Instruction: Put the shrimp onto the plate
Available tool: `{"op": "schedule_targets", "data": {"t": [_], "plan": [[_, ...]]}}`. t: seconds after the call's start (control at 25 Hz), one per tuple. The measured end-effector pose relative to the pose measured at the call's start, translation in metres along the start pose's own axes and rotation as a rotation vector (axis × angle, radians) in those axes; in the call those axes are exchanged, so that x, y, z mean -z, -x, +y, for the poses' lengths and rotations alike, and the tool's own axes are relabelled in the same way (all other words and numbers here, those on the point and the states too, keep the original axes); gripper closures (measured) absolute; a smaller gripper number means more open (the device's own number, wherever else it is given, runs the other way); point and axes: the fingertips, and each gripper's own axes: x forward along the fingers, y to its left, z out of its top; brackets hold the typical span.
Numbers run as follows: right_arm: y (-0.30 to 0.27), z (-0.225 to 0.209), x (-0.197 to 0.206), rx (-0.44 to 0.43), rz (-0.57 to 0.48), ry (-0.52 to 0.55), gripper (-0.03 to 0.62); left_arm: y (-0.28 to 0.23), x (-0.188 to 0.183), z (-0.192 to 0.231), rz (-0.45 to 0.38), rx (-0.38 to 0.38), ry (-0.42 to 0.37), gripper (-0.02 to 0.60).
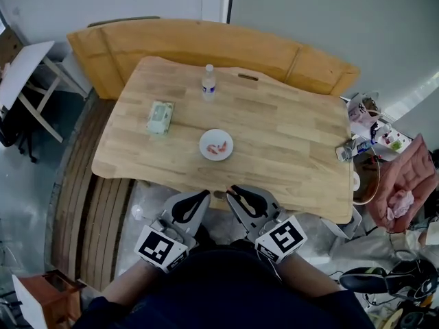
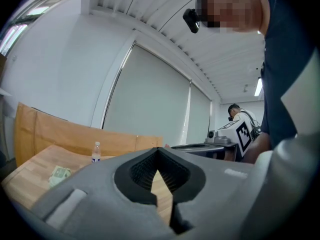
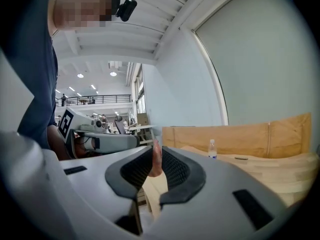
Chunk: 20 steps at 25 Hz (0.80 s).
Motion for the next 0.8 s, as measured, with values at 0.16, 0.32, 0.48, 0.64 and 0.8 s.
{"op": "schedule_targets", "data": {"t": [0.16,0.32,0.48,0.64,0.8], "plan": [[-0.018,-0.014,-0.002,0.005,0.013,-0.001,0.530,-0.005,-0.005,0.020,-0.007,-0.008,0.011,0.578],[-0.036,-0.029,0.001,-0.022,0.025,0.004,0.530,-0.013,-0.004,0.036,0.000,-0.043,0.020,0.577],[-0.053,-0.050,0.008,-0.050,0.044,-0.005,0.530,-0.027,-0.006,0.052,-0.015,-0.091,0.025,0.577],[-0.065,-0.072,0.015,-0.087,0.080,0.003,0.530,-0.044,-0.007,0.059,0.012,-0.129,0.042,0.577],[-0.079,-0.092,0.023,-0.124,0.113,0.028,0.530,-0.059,-0.006,0.067,0.003,-0.157,0.053,0.578]]}}
